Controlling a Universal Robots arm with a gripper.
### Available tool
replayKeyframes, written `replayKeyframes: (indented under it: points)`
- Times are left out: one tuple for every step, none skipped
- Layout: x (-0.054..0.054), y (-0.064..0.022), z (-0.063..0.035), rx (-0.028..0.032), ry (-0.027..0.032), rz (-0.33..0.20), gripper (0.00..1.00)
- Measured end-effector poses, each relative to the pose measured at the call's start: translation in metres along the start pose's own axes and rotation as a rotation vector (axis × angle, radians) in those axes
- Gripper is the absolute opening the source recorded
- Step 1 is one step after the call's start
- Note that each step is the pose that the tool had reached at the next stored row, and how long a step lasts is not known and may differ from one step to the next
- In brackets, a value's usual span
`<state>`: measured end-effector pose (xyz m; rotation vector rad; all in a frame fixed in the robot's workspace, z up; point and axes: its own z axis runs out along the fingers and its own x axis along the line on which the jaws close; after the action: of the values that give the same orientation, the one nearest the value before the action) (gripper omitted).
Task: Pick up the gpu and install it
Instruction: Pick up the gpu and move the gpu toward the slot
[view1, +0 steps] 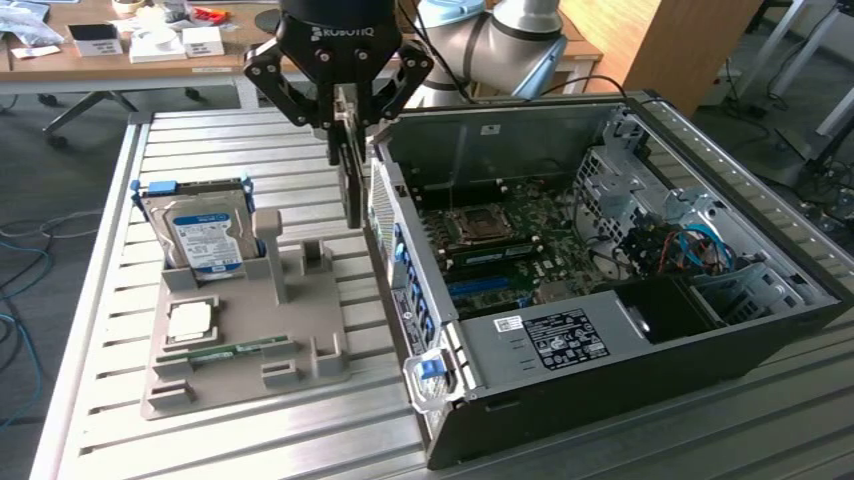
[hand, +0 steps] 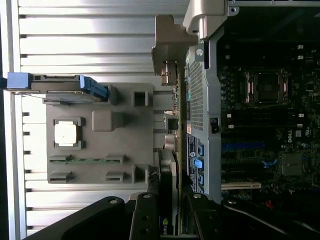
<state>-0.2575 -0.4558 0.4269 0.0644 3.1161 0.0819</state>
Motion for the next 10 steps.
replayKeyframes:
  points:
    - [-0.001,0.0001,0.0000,0.0000,0.0000,0.000,0.27]
    - [-0.003,0.0001,0.0000,-0.0001,-0.0001,0.000,0.27]
    - [-0.004,0.0002,0.0000,0.0000,-0.0001,0.000,0.27]
    - [-0.006,0.0003,0.0000,0.0000,0.0000,0.000,0.27]
    - [-0.007,0.0003,-0.0001,0.0000,0.0001,0.000,0.27]
    - [-0.009,0.0004,0.0000,0.0000,0.0000,0.000,0.27]
    - [-0.010,0.0005,0.0000,0.0000,0.0000,0.000,0.27]
    - [-0.012,0.0006,0.0000,0.0000,0.0000,0.000,0.27]
    - [-0.014,0.0006,0.0001,0.0000,0.0000,0.000,0.27]
    - [-0.016,0.0007,0.0001,0.0000,0.0000,0.000,0.27]
